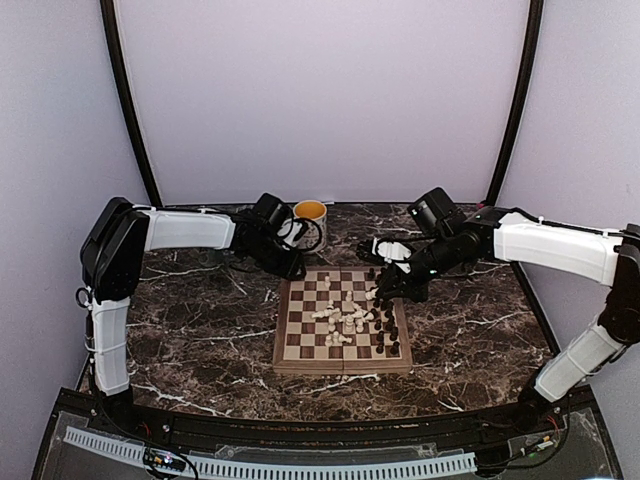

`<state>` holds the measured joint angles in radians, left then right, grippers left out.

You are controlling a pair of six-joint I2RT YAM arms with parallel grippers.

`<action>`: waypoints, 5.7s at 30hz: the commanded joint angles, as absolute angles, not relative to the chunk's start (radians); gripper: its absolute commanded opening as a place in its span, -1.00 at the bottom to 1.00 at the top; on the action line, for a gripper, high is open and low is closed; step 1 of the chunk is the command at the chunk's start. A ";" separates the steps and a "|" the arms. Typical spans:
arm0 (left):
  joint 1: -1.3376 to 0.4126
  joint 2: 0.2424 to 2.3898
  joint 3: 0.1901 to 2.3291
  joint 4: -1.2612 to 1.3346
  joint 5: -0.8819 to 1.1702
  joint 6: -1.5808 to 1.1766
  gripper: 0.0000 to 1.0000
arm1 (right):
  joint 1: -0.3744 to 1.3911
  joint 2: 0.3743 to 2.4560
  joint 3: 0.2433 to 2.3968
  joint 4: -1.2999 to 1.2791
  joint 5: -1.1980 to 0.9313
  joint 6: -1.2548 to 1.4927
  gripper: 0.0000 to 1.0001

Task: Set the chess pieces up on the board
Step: Place the rook at a1, then place the knight at g1, then move the pawn to a2.

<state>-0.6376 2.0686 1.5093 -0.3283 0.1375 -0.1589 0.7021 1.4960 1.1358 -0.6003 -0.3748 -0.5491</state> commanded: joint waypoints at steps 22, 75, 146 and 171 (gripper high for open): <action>-0.362 1.538 1.200 -0.331 0.013 -0.199 0.05 | 1.038 1.911 1.672 -0.930 0.076 -0.735 -0.97; -0.309 1.495 1.175 -0.338 0.081 -0.168 0.03 | 1.188 2.341 2.113 -1.097 -0.109 -0.650 -0.48; -0.310 1.524 1.169 -0.308 0.214 -0.148 0.03 | 0.774 2.365 2.182 -0.937 -0.047 -0.457 -0.27; -0.310 1.529 1.170 -0.307 0.225 -0.148 0.02 | 0.782 2.330 2.159 -0.963 -0.178 -0.442 -0.35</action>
